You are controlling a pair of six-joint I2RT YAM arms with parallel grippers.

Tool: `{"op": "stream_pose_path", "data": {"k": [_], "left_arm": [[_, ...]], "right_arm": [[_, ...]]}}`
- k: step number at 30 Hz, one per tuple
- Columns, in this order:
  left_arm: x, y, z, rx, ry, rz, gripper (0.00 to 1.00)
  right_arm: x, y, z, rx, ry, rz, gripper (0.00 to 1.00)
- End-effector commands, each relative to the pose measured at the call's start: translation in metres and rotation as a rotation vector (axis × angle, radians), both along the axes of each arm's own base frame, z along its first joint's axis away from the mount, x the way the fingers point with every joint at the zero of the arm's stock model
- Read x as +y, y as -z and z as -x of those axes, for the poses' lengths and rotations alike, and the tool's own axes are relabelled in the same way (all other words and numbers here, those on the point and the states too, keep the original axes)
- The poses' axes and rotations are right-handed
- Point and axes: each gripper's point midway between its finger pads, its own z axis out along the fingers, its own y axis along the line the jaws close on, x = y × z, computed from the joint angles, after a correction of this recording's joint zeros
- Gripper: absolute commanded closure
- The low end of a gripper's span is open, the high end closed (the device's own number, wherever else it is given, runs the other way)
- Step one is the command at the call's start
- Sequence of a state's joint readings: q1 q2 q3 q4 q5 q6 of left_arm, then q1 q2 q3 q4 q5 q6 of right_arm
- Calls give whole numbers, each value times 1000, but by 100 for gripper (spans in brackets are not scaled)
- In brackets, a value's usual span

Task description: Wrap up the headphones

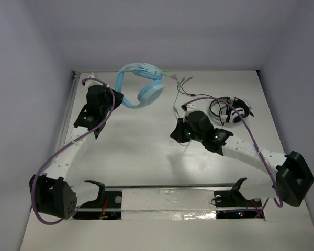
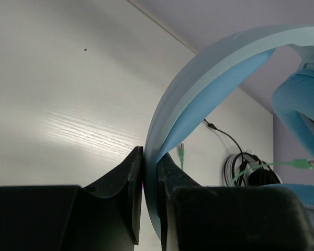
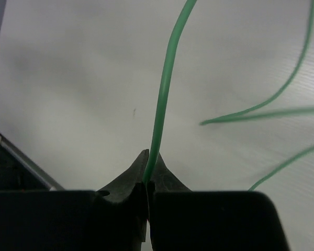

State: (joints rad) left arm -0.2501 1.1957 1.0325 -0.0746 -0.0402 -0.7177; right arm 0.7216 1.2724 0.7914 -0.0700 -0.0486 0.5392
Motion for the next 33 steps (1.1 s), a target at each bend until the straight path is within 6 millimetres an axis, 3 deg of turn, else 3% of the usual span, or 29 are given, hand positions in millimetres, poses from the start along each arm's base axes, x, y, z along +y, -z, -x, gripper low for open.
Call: {"op": "stream_pose_path", "data": {"k": [1,6,7,8,14,19,21,22,24,25,26,27,28,29,30,31,33], "left_arm": [[13,-69,-9,-267,-128,190,100],[13,-50,-9,-253,-175,169,100],[12,-44,-9,-242,-174,168,100],[9,-41,-8,-238,-164,163,100],[-23,-29,5,-227,-76,97,100],[-48,2,17,-192,35,25,100],[-45,6,20,-189,32,20,100],[-44,4,21,-194,26,25,100],[-36,-13,21,-220,12,28,100],[-37,-38,18,-258,26,39,100],[-33,-46,17,-251,26,33,100],[-27,-61,14,-273,15,37,100],[-25,-96,15,-333,21,58,100],[-26,-111,18,-359,33,57,100],[-21,-124,20,-369,31,54,100],[-20,-160,25,-429,45,70,100],[-21,-180,32,-445,71,57,100]], "right_arm": [[35,-23,28,-3,-123,23,100],[102,-40,94,-5,-405,57,99],[109,-37,97,-8,-436,79,99],[116,-46,93,-25,-441,68,98],[126,-47,86,-48,-432,89,88],[131,-88,87,-129,-468,19,79],[127,-100,83,-158,-437,11,79],[122,-91,83,-147,-418,18,78],[119,-90,75,-186,-350,-32,74],[109,-72,83,-158,-341,-52,73],[107,-70,86,-160,-336,-87,72],[104,-72,84,-172,-321,-124,64],[107,-84,83,-205,-308,-201,59],[97,-76,83,-204,-290,-206,58],[95,-82,78,-229,-272,-234,58],[88,-82,68,-238,-246,-244,58],[84,-86,66,-259,-265,-289,58]]}}
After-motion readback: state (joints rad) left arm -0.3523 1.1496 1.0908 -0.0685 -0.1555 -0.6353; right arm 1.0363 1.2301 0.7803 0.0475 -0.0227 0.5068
